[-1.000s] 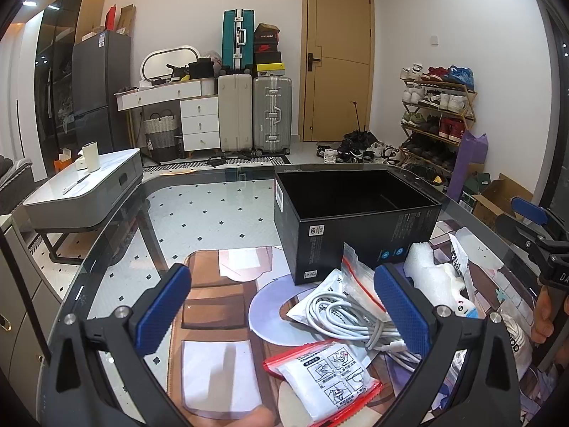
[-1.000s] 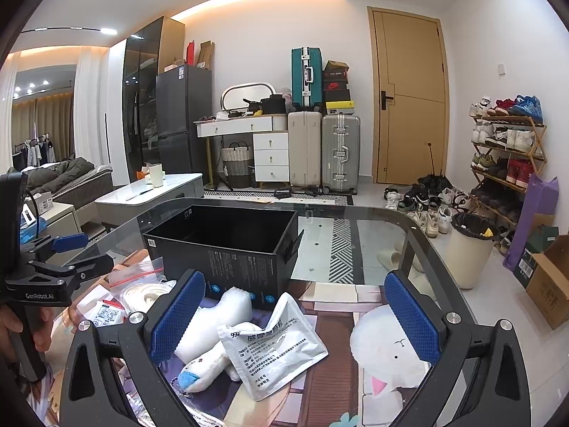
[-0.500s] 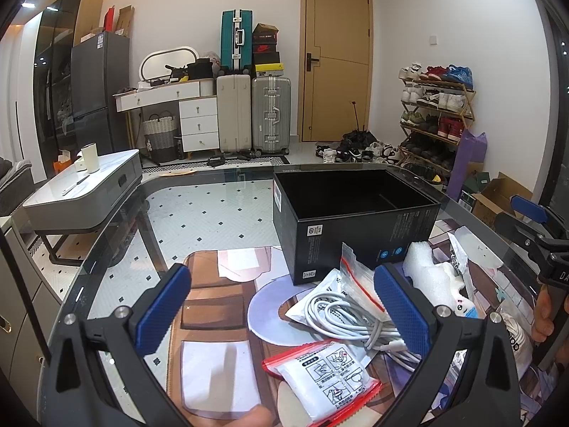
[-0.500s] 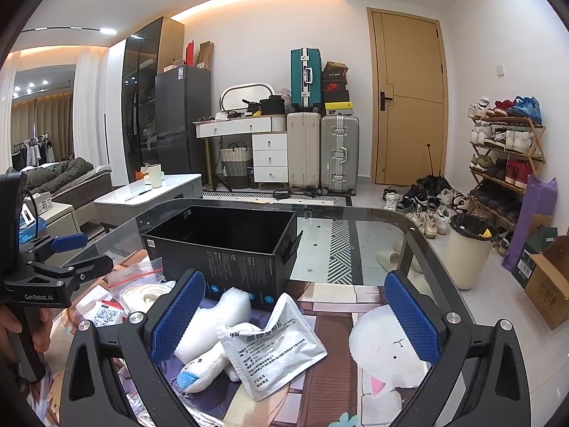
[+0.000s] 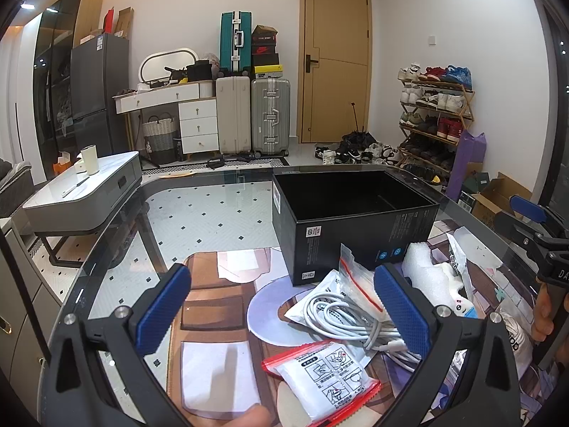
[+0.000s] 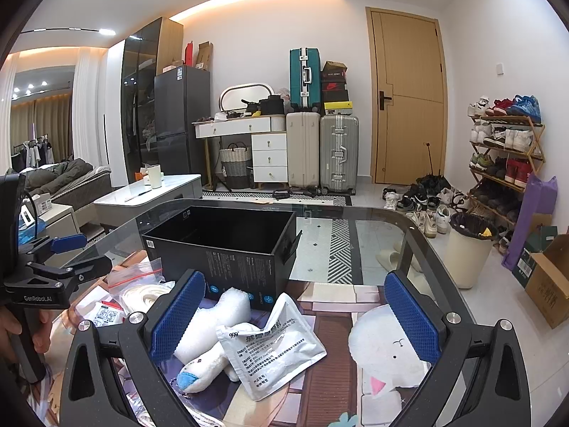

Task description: Organize soft objects

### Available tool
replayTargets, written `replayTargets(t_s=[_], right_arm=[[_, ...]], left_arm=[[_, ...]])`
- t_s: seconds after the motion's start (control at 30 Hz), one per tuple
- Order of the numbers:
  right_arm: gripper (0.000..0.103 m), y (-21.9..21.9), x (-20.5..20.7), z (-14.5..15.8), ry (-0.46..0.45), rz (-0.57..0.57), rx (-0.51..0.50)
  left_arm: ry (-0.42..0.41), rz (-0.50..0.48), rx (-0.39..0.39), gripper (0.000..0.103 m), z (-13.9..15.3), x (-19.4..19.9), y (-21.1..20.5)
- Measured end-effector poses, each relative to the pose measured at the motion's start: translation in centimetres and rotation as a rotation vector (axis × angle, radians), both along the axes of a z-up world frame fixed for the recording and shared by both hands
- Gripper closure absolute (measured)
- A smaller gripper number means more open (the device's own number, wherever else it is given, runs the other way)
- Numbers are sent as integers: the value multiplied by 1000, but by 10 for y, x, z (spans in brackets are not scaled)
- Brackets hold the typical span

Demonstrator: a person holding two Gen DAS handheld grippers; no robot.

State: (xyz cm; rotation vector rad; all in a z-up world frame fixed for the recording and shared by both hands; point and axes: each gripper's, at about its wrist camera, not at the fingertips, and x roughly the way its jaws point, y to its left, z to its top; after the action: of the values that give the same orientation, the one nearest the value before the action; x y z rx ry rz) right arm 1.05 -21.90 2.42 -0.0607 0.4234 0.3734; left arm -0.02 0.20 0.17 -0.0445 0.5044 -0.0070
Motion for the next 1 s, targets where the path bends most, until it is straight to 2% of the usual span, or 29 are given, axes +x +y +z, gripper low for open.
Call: replayTargets(t_s=[1.0], right_arm=[[0,-4,-4,1,-11,-7,6]], left_arm=[[-6,-11,2,0,2,-1,0]])
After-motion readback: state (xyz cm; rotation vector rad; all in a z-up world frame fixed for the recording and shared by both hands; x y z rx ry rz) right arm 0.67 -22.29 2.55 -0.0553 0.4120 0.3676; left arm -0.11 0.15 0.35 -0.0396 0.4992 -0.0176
